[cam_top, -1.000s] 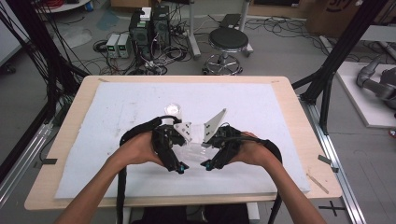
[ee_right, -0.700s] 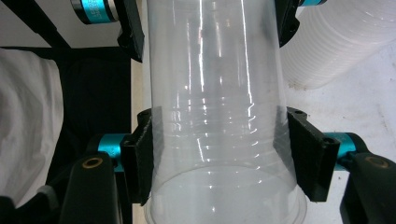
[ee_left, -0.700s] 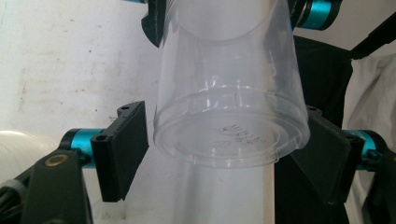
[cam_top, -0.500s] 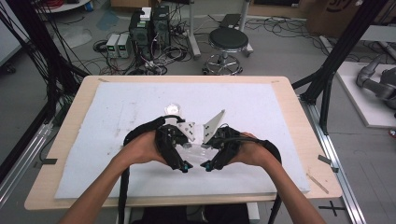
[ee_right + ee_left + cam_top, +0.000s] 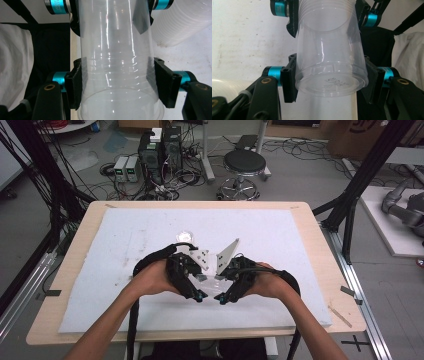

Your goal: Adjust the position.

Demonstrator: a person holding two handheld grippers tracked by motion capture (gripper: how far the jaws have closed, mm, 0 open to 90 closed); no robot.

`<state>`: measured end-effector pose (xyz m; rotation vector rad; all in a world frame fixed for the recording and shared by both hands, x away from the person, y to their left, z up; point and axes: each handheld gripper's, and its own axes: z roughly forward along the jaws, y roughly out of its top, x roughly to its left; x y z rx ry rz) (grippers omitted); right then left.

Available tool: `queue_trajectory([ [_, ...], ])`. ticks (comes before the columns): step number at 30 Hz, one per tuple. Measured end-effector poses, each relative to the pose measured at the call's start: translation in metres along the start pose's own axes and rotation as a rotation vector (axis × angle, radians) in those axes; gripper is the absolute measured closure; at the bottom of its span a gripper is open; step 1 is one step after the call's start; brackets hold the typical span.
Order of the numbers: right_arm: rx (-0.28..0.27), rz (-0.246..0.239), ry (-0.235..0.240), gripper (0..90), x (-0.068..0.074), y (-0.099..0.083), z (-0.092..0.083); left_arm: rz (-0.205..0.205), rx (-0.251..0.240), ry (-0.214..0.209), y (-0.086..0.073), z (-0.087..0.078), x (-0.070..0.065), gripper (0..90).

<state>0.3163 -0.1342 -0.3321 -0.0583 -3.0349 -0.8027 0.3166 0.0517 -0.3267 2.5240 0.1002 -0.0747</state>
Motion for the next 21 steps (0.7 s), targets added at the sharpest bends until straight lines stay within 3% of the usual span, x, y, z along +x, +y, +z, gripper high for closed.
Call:
queue_trajectory([
  [5, -0.011, -0.020, 0.000, 30.9, -0.001, 0.000, 0.002, -0.005, -0.007, 0.002, -0.001, 0.000, -0.001, 41.6],
  [9, -0.032, -0.001, 0.003, 17.0, -0.001, -0.001, 0.002, 0.009, -0.003, 0.003, 0.000, 0.000, -0.001, 41.6],
  [16, -0.080, -0.004, -0.014, 14.6, -0.002, -0.002, -0.002, 0.000, -0.010, 0.012, -0.002, -0.002, -0.001, 41.6],
  [19, -0.122, 0.006, -0.025, 14.6, -0.002, -0.004, -0.006, -0.023, -0.062, 0.012, -0.007, -0.004, -0.002, 41.6],
  [21, -0.179, 0.014, -0.031, 14.6, -0.002, -0.007, -0.010, -0.038, -0.107, 0.006, -0.013, -0.004, -0.004, 41.7],
])
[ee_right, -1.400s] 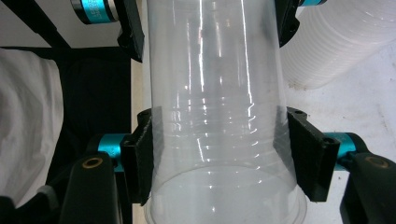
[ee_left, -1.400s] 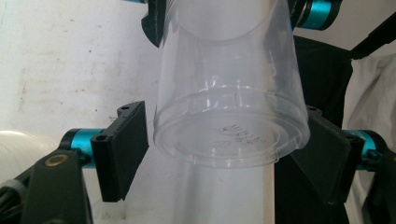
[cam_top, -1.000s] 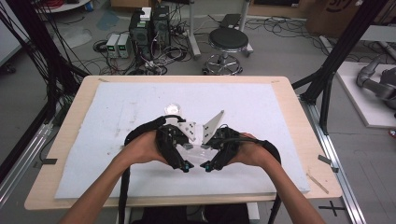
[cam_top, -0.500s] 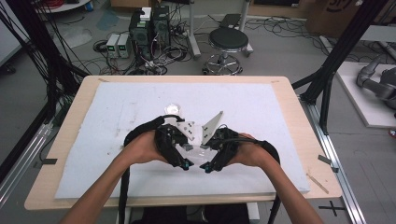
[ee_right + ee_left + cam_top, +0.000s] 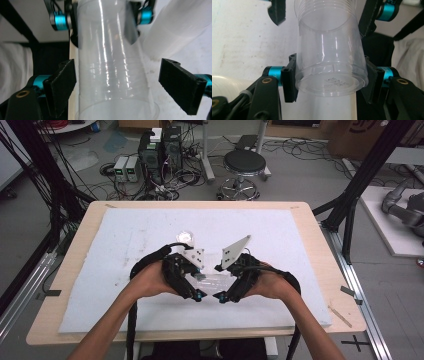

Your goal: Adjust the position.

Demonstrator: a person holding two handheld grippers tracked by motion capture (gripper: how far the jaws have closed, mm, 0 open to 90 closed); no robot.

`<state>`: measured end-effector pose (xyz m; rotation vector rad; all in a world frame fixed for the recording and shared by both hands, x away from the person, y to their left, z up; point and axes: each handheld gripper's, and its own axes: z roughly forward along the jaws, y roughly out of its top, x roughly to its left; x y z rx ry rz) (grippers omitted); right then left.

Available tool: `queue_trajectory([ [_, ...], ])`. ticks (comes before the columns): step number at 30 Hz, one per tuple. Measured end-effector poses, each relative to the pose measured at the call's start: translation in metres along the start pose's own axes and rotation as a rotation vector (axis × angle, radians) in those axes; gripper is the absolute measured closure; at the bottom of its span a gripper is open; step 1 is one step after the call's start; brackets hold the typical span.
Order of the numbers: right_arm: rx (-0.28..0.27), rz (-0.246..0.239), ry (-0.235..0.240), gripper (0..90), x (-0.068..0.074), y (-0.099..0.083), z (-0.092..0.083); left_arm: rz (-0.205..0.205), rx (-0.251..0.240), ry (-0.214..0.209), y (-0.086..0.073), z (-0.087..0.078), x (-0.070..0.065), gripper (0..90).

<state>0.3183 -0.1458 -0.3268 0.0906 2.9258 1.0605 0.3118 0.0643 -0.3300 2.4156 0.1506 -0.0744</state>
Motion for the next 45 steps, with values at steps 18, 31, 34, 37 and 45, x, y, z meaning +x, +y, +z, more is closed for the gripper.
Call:
queue_trajectory([
  [18, -0.401, 0.080, -0.055, 14.6, 0.004, -0.039, -0.037, -0.042, -0.432, 0.014, -0.059, -0.003, 0.004, 41.6],
  [31, -0.587, 0.147, -0.033, 14.7, 0.006, -0.068, -0.025, -0.051, -0.671, 0.007, -0.077, 0.008, 0.005, 41.6],
  [34, -0.605, 0.156, -0.017, 14.7, 0.007, -0.070, -0.023, -0.047, -0.700, -0.001, -0.078, 0.009, 0.005, 41.6],
  [37, -0.620, 0.154, -0.009, 14.7, 0.007, -0.070, -0.021, -0.041, -0.718, -0.009, -0.078, 0.010, 0.004, 41.6],
  [45, -0.649, 0.145, 0.028, 14.7, 0.008, -0.065, -0.014, -0.020, -0.744, -0.018, -0.072, 0.019, 0.001, 41.7],
])
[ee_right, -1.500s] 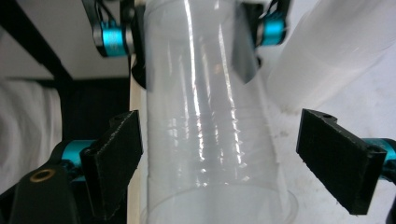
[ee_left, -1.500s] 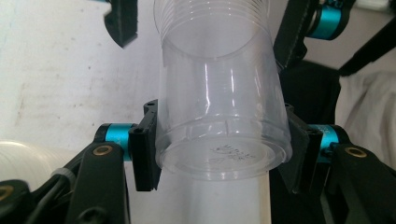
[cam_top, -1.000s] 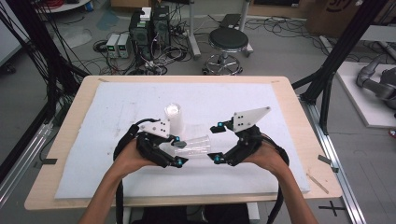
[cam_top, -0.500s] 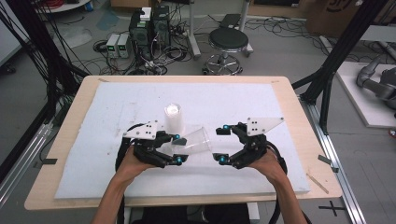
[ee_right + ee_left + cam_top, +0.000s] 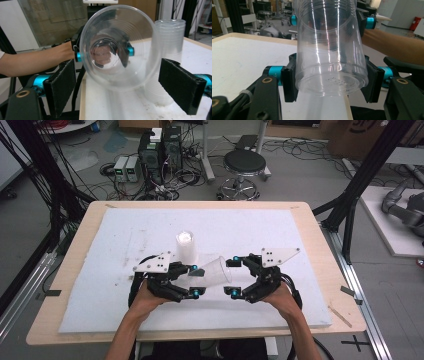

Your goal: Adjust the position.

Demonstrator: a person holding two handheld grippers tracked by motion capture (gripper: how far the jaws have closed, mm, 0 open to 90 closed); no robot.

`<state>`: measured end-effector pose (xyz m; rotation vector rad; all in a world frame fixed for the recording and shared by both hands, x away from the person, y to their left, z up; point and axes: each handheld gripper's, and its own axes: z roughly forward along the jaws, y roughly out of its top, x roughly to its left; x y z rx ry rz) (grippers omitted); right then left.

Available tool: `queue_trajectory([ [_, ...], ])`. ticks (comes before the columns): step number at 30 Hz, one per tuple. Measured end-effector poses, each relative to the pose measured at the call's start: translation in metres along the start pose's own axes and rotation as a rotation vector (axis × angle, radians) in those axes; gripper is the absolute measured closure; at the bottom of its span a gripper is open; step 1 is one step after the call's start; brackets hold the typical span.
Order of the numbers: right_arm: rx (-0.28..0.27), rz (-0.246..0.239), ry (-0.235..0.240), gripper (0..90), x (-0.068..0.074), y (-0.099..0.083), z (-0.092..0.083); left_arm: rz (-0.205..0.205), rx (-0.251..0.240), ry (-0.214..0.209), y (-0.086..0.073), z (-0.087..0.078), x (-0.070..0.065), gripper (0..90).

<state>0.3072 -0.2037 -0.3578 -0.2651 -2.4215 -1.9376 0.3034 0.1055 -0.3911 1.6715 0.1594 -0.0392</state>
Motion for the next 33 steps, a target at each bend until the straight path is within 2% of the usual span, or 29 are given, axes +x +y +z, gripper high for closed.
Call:
queue_trajectory([
  [13, -0.013, 0.010, 0.040, 15.2, -0.001, 0.000, 0.014, 0.017, -0.009, -0.032, 0.000, 0.013, -0.002, 41.7],
  [17, -0.024, 0.021, 0.053, 16.5, -0.002, -0.001, 0.016, 0.016, -0.014, -0.030, 0.000, 0.013, -0.002, 41.6],
  [24, -0.041, 0.027, 0.075, 24.2, -0.002, -0.001, 0.015, 0.019, -0.014, -0.038, -0.001, 0.013, -0.003, 41.7],
  [33, -0.049, 0.022, 0.083, 26.0, -0.003, -0.001, 0.014, 0.022, -0.014, -0.044, -0.001, 0.013, -0.003, 41.7],
])
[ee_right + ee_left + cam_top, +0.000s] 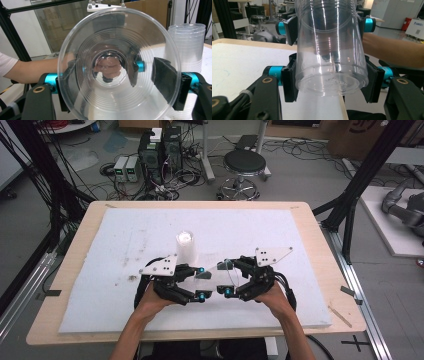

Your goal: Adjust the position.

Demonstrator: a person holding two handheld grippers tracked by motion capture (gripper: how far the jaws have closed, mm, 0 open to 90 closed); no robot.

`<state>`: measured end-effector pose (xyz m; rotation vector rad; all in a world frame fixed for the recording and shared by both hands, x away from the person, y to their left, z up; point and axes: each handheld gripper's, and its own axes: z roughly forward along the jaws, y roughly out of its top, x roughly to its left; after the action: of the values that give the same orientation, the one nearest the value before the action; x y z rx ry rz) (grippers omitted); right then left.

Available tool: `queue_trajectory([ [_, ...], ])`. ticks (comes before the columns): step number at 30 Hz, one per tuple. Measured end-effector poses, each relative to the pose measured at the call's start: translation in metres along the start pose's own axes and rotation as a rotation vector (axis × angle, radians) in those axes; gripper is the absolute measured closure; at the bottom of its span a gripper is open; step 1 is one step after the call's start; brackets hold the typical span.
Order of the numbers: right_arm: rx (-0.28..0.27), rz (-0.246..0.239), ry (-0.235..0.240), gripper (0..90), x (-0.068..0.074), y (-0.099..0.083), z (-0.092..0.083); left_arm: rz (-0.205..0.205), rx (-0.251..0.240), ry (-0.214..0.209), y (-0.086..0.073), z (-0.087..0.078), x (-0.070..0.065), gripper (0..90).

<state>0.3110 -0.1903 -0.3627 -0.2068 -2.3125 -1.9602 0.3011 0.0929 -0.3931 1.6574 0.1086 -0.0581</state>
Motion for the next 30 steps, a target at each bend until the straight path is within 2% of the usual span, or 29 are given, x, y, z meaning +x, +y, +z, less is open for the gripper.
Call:
queue_trajectory([
  [6, -0.001, 0.010, 0.005, 26.9, 0.000, -0.001, 0.000, -0.003, 0.003, 0.001, 0.000, 0.000, 0.000, 40.9],
  [12, -0.005, 0.007, 0.007, 27.0, 0.001, -0.002, 0.001, -0.009, 0.007, 0.007, 0.000, 0.001, 0.000, 33.9],
  [13, -0.005, 0.008, 0.009, 27.0, 0.001, -0.002, 0.001, -0.021, 0.005, 0.014, 0.000, 0.002, 0.000, 30.8],
  [15, -0.002, 0.007, 0.005, 27.0, 0.001, -0.002, 0.000, -0.049, 0.017, 0.053, 0.000, 0.002, 0.001, 13.7],
  [16, -0.001, 0.007, 0.004, 27.0, 0.000, -0.002, 0.000, -0.049, 0.024, 0.052, 0.000, 0.001, 0.002, 7.2],
  [18, -0.002, 0.011, 0.001, 27.0, 0.000, -0.002, -0.001, -0.059, 0.013, 0.069, 0.000, 0.000, 0.001, 1.7],
  [24, -0.002, 0.012, -0.014, 27.1, -0.001, -0.002, -0.004, -0.044, 0.050, 0.080, 0.002, -0.004, -0.002, 1.7],
  [30, 0.017, 0.011, -0.035, 27.2, -0.002, 0.000, -0.007, -0.040, 0.088, 0.151, 0.002, -0.014, -0.008, 1.7],
])
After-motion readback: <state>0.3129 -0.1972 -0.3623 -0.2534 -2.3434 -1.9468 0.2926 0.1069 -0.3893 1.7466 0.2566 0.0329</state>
